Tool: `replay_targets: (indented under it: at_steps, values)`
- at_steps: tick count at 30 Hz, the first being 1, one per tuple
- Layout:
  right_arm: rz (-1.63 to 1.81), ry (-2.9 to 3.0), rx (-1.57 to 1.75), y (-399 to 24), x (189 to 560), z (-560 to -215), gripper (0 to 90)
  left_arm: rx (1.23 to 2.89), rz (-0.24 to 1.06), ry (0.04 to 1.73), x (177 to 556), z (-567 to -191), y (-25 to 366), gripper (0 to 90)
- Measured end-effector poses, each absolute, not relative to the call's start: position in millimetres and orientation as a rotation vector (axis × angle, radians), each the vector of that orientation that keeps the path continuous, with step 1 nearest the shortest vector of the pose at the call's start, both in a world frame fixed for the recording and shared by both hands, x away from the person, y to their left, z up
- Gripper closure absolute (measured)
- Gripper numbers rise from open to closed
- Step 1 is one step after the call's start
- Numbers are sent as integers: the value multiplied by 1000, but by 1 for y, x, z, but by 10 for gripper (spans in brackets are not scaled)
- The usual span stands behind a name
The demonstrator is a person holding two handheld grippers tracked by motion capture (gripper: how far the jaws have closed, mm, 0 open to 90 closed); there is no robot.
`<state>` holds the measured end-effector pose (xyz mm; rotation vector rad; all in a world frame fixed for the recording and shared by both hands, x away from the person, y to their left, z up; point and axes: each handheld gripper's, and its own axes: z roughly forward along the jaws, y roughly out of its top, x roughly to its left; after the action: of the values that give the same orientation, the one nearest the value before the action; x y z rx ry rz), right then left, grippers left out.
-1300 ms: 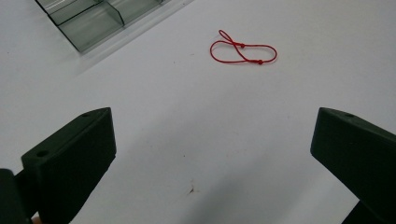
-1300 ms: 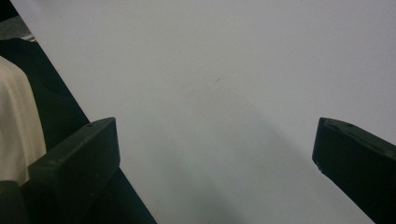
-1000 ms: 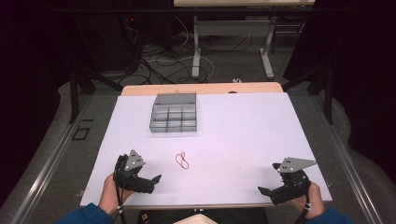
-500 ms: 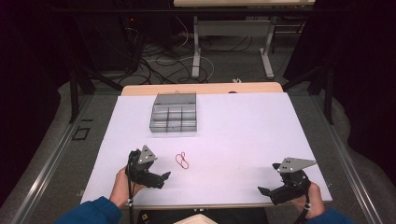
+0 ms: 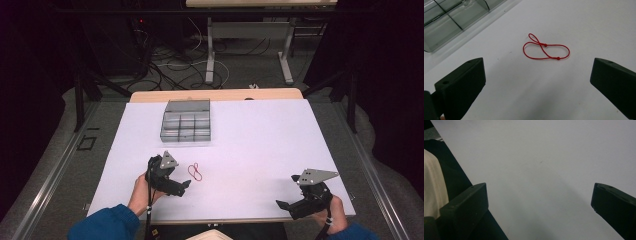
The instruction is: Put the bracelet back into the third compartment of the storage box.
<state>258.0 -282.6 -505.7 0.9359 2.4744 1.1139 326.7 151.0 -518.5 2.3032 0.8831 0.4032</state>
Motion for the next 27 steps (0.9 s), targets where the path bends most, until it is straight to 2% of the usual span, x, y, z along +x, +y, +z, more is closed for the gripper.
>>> replay_targets:
  at_steps: [13, 18, 21, 25, 27]
  values:
    - [1111, 2475, 937, -282, 258, -506, 8, 2334, 396, 891, 345, -529, 124, 6]
    - [1112, 2478, 936, -283, 258, -506, 8, 2346, 384, 903, 351, -533, 116, 35]
    - [1113, 2471, 937, -283, 258, -506, 8, 2359, 389, 915, 355, -536, 113, 75]
    - [1111, 2474, 932, -283, 258, -505, 8, 2351, 393, 939, 360, -539, 110, 198]
    - [1112, 2474, 932, -283, 258, -505, 8, 2352, 382, 944, 361, -541, 109, 224]
